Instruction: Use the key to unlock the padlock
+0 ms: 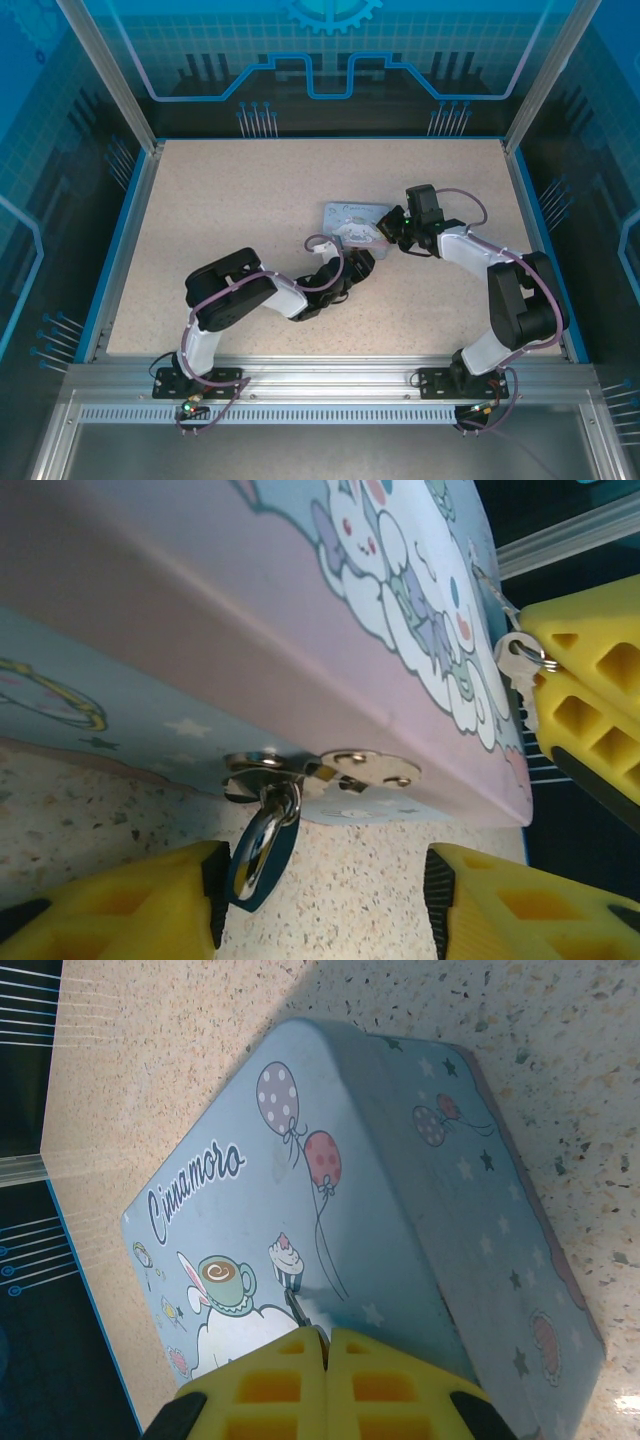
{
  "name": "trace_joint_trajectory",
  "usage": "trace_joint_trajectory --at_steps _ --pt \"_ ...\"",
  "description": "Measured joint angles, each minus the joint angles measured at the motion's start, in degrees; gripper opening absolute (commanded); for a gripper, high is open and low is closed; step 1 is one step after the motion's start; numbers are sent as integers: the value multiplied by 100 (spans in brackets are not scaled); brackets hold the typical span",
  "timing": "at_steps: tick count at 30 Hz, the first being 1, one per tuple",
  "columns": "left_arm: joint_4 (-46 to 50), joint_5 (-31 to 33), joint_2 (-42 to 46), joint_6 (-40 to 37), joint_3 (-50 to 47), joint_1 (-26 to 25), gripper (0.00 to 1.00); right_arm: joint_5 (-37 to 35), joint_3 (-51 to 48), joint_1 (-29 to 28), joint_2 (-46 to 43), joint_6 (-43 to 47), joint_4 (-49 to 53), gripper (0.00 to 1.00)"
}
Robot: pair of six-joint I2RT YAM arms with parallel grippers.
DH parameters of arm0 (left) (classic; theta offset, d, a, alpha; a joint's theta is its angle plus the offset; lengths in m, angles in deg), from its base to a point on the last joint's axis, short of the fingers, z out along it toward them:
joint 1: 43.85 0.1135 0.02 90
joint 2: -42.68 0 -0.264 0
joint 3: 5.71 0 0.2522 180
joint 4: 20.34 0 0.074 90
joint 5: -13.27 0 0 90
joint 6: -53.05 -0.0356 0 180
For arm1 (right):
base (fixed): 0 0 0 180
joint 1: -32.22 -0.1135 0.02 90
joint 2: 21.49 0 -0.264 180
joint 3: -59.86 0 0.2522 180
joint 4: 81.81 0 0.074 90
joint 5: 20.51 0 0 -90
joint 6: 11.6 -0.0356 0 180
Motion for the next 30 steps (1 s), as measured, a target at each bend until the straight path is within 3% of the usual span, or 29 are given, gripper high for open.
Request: trace_joint_trajectory --at_steps 12,30 --pt "785 302 -11 92 356 -63 46 44 -44 7 7 0 -103 0" --pt "949 404 -188 120 599 -63 34 153 -116 55 7 2 -232 0"
